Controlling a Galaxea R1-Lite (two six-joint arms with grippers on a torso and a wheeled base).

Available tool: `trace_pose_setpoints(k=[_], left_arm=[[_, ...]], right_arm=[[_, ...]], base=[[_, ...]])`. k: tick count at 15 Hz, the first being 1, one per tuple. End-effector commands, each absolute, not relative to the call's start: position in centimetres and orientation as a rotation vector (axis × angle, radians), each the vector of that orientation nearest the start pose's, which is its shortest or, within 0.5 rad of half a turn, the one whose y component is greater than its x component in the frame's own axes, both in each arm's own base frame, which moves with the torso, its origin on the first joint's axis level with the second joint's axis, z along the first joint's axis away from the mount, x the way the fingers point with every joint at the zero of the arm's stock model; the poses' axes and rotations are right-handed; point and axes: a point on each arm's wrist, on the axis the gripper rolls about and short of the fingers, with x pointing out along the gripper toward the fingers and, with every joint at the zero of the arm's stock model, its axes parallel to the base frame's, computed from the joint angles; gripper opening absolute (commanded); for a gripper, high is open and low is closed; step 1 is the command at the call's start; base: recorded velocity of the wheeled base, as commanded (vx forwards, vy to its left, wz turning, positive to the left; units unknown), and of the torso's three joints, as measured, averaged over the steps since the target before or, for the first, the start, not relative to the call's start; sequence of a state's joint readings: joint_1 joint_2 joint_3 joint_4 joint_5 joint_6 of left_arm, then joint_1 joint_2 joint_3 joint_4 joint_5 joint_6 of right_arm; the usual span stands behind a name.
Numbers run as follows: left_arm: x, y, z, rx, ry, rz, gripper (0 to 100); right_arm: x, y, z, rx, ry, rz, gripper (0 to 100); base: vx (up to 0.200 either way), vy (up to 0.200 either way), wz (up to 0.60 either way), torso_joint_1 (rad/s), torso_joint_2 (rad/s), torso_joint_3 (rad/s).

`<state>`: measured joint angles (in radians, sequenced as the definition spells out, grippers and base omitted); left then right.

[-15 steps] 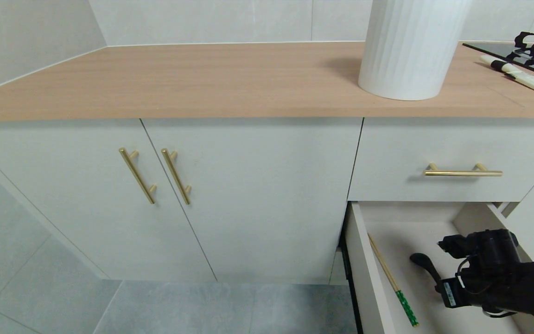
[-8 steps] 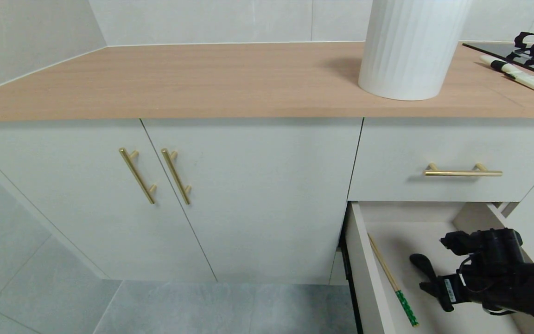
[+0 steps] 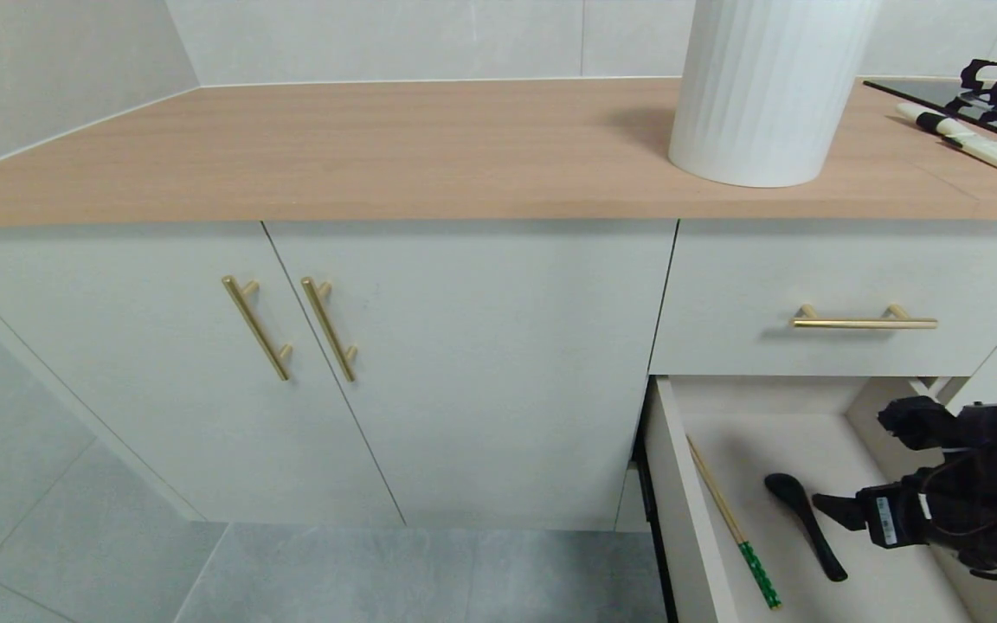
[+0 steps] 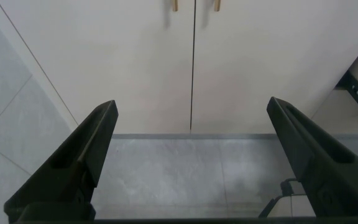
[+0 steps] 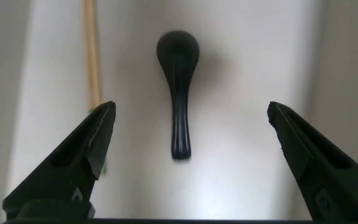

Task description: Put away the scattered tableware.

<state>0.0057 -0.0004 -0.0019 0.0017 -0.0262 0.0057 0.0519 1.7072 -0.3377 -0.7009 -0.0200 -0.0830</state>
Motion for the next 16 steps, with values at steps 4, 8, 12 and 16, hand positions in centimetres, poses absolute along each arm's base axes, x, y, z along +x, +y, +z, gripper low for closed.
trace_pose_setpoints(k=[4,8,12,16], left_arm=[[-2.3,-0.1,7.6,0.006,-0.002,-0.020,100],[-2.3,-0.1,7.6,0.008,-0.002,-0.020,100],[-2.3,-0.1,7.6,0.011,0.000,-0.020,100],[-2.3,-0.1,7.6,0.011,0.000,-0.020,100]], right_arm=[[16.4,0.8,14.3,-0.087,0.530,0.060,100],[15.1,0.8,15.0,-0.089,0.504,0.060,100],[12.2,1.5,16.7,-0.114,0.547,0.156,100],[10.7,1.9,17.8,-0.130,0.540,0.199,100]], base=[[0.000,0.000,0.00,0.000,0.00,0.000],[0.000,0.000,0.00,0.000,0.00,0.000],[0.000,0.000,0.00,0.000,0.00,0.000],[0.000,0.000,0.00,0.000,0.00,0.000]])
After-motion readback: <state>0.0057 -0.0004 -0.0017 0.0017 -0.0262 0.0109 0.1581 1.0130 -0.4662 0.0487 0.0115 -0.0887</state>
